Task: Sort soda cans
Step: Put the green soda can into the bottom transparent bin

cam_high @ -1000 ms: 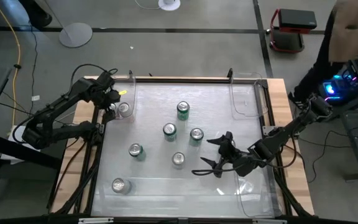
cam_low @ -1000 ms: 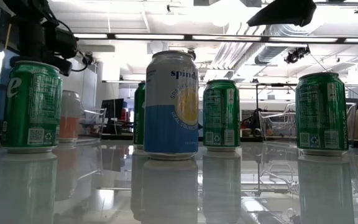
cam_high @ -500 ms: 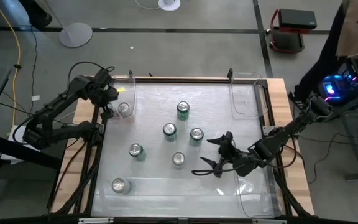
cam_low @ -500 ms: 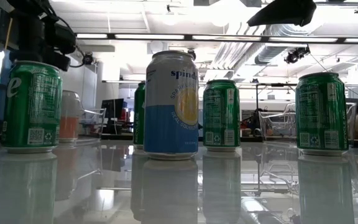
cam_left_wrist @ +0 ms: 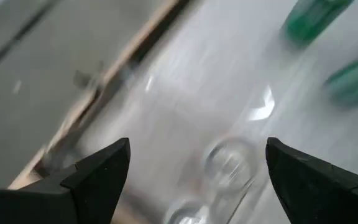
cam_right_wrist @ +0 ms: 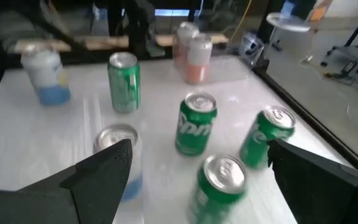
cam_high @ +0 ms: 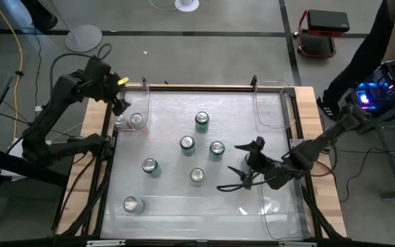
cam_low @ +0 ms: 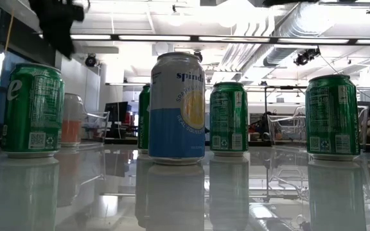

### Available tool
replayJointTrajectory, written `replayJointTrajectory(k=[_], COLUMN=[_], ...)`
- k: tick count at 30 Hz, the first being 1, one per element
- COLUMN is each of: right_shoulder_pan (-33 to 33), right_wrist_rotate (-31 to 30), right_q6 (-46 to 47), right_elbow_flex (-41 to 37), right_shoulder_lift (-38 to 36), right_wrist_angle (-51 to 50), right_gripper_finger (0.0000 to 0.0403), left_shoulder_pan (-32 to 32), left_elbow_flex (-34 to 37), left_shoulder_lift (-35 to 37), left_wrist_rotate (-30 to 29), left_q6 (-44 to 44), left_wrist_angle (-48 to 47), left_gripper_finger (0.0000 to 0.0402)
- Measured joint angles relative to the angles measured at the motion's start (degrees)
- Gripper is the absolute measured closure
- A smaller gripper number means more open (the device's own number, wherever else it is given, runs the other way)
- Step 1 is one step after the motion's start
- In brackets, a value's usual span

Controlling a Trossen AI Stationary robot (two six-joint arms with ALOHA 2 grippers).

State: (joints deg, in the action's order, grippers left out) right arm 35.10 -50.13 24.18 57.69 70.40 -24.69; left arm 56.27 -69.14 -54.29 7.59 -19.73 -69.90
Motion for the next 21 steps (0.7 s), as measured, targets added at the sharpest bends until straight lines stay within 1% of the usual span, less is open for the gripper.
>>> replayJointTrajectory(k=[3,5,7,9,12,17,19,21], right_shoulder_pan=[-1.4,-2.9,-4.9,-6.9,-8.9,-9.3,-9.4,-9.7], right_wrist_rotate=[5.1,9.5,14.3,18.9,24.7,29.1,29.7,30.2], right_q6=[7.0,13.3,18.9,22.7,22.7,22.0,21.9,21.7], right_elbow_flex=[7.9,12.4,15.3,15.7,12.8,7.6,6.3,5.1], right_shoulder_lift=[-0.4,0.2,1.2,2.1,2.7,2.8,2.8,2.8], right_wrist_angle=[-17.1,-28.5,-38.5,-45.8,-48.3,-44.3,-42.8,-40.5], right_gripper_finger=[0.0038,0.0038,0.0038,0.0038,0.0038,0.0038,0.0038,0.0038], left_shoulder_pan=[-3.8,-6.9,-10.6,-14.8,-22.0,-32.5,-36.1,-39.9], left_elbow_flex=[0.0,0.0,0.0,0.4,4.2,14.5,18.1,21.2], left_shoulder_lift=[3.5,5.5,7.3,8.9,11.4,14.2,14.2,13.6], left_wrist_rotate=[3.4,4.0,4.1,4.1,4.2,3.1,0.7,-3.6], left_q6=[6.0,9.8,12.5,14.0,16.9,19.9,20.0,18.3], left_wrist_angle=[4.9,7.7,10.6,14.1,22.5,40.9,47.2,51.5], left_gripper_finger=[0.0051,0.0051,0.0051,0.0052,0.0060,0.0083,0.0090,0.0097])
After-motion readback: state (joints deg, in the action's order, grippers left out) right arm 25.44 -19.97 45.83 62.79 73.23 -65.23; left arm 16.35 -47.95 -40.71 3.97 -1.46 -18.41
